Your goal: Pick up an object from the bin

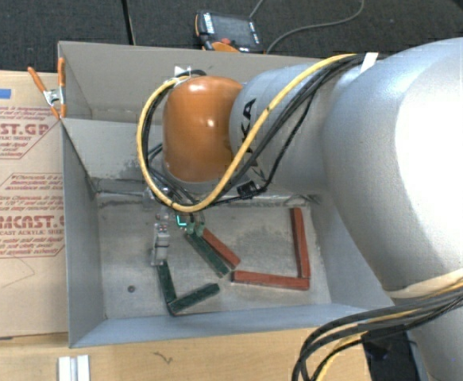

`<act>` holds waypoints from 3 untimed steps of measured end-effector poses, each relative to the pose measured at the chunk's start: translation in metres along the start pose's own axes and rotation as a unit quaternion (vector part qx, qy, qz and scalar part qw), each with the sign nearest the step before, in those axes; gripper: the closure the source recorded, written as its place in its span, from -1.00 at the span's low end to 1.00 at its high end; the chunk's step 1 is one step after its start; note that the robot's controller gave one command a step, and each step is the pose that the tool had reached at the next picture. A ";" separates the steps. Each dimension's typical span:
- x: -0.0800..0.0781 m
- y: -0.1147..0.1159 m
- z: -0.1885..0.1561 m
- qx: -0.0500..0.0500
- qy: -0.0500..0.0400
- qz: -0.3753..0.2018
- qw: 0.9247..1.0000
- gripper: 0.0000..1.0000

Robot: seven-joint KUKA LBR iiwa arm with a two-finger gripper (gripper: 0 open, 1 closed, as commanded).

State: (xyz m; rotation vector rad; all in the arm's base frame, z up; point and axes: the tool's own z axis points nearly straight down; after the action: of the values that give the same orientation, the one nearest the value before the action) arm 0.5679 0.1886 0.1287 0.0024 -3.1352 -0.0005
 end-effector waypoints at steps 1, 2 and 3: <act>-0.002 -0.105 0.060 0.001 -0.005 -0.048 0.999 -1.00; 0.016 -0.119 0.029 0.000 -0.003 0.098 0.995 -1.00; 0.025 -0.117 0.029 -0.001 -0.003 0.164 0.986 -1.00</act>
Offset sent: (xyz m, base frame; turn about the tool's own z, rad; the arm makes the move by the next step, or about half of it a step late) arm 0.0010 -0.1006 -0.0587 -0.1026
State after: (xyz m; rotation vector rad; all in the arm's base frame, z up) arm 0.5431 0.0717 0.0998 -0.5129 -3.0985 -0.0015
